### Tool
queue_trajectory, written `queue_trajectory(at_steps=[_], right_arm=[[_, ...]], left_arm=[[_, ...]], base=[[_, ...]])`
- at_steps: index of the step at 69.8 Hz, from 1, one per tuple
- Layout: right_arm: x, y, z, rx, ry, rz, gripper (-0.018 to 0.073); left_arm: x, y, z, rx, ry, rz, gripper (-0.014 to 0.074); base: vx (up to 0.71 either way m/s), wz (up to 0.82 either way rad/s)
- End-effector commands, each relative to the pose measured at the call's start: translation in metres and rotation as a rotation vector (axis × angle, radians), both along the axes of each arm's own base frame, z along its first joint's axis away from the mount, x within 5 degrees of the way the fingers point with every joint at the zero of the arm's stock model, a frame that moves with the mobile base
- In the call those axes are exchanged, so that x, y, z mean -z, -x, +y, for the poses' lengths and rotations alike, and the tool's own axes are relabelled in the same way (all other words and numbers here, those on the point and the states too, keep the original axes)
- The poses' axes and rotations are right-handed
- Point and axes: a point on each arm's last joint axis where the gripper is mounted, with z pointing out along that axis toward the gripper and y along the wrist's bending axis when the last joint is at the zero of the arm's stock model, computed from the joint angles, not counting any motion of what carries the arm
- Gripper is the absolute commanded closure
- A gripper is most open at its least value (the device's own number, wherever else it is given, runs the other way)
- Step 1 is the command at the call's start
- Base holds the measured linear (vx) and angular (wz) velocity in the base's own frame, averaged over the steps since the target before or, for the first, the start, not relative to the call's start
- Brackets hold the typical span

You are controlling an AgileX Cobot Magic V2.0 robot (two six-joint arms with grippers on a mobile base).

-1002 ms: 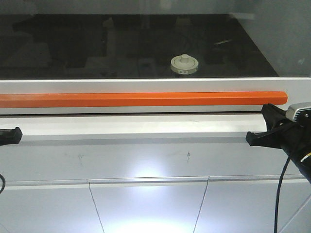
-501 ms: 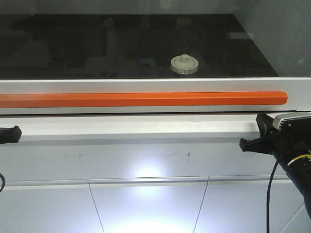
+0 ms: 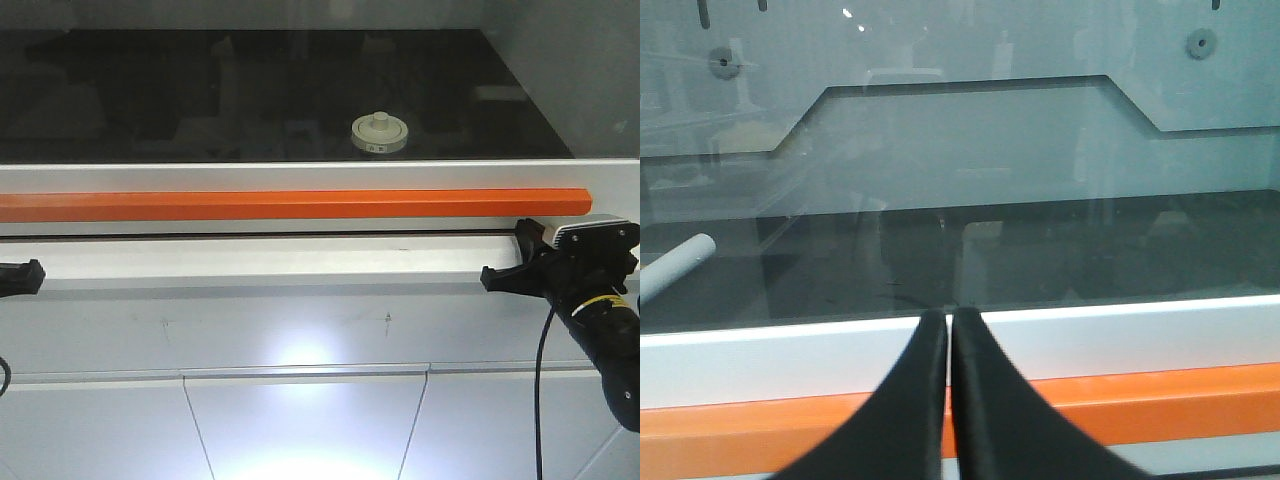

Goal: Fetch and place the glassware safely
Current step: 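Move both grippers up to the orange handle bar of the sash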

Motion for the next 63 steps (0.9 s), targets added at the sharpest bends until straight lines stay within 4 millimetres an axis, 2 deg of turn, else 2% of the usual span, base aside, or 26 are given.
queue_trajectory(at_steps=[1, 23, 38, 63], right_arm=[[-0.02, -0.013, 0.0, -0.005, 0.006, -0.118, 0.056], [-0.029, -0.025, 0.0, -0.007, 0.004, -0.178, 0.056], [-0.029, -0.025, 0.0, -0.007, 0.004, -0.178, 0.056], [-0.028, -0.025, 0.0, -0.007, 0.003, -0.176, 0.056]], left_arm=[[-0.015, -0.001, 0.0, 0.0, 0.006, -0.099, 0.0603], [-0.008, -0.004, -0.001, 0.001, 0.004, -0.054, 0.0603], [0.018, -0.021, -0.005, 0.036, -0.035, 0.04, 0.0603], [0.059, -0.051, -0.011, 0.086, -0.063, 0.071, 0.0603]], base=[[0.0, 0.0], [0.0, 0.0], [0.0, 0.0], [0.0, 0.0]])
